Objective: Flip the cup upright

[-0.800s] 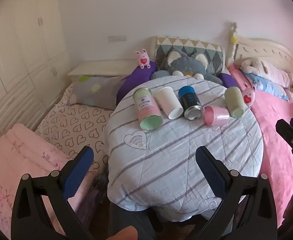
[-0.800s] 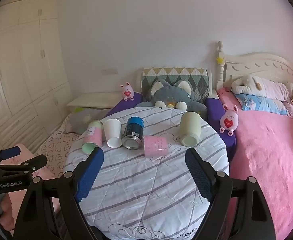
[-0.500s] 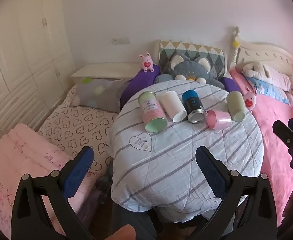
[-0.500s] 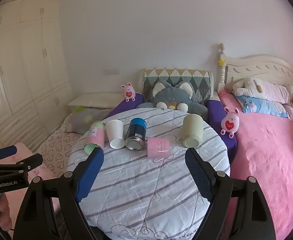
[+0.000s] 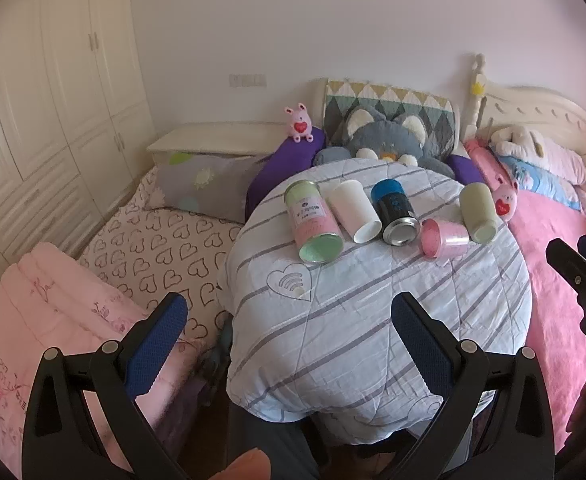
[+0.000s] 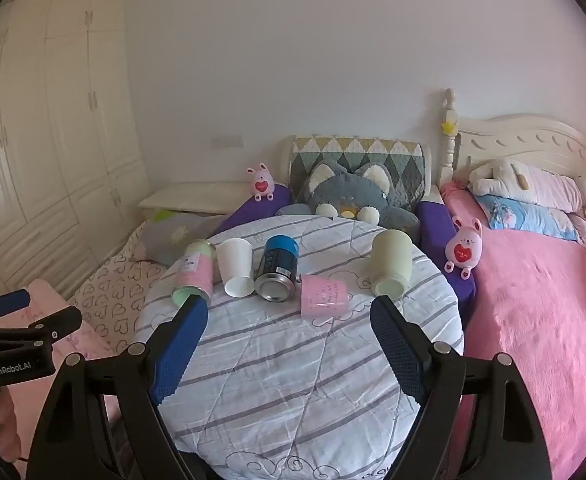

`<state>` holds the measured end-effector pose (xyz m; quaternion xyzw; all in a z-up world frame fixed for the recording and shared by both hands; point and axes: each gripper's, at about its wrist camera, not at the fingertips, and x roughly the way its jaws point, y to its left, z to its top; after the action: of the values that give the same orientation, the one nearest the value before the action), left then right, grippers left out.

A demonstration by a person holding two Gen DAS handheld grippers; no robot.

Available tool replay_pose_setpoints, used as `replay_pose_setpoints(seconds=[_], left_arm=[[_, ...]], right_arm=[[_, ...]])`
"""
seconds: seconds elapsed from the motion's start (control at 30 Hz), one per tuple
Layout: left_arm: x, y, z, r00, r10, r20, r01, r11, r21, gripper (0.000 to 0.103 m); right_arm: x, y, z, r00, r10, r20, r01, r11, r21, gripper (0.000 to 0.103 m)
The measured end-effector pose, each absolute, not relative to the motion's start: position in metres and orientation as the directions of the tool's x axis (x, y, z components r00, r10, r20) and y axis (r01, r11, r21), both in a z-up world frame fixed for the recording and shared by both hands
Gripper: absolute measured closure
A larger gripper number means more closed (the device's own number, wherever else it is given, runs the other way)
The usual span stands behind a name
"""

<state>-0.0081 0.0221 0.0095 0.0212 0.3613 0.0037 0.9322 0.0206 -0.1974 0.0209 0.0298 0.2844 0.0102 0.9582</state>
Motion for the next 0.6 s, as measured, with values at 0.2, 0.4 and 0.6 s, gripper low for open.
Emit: replay_pose_setpoints(seconds=[0.2,0.4,0.6], left_arm=[[-0.001,0.022,0.0,0.723,0.024,-0.69,0.004,0.999,0.039,0.0],[0.007,0.019,-0.002,0.715,0.022,-0.699,0.01,0.999,0.042,0.0],[0.019,0.017,-0.009,0.699,0.026,-0.714,0.008,0.999,0.044,0.0]], right_arm=[[0.027,-0.206,0.014,0.826,0.031,-0.563,0.014,0.997,0.075,0.019],[0.033,-0.211,0.008,0.818,0.028,-0.575,0.019,0.997,0.076,0.019],[0.04,-0.215,0.001,0.809,0.032,-0.588,0.017,0.997,0.077,0.019]])
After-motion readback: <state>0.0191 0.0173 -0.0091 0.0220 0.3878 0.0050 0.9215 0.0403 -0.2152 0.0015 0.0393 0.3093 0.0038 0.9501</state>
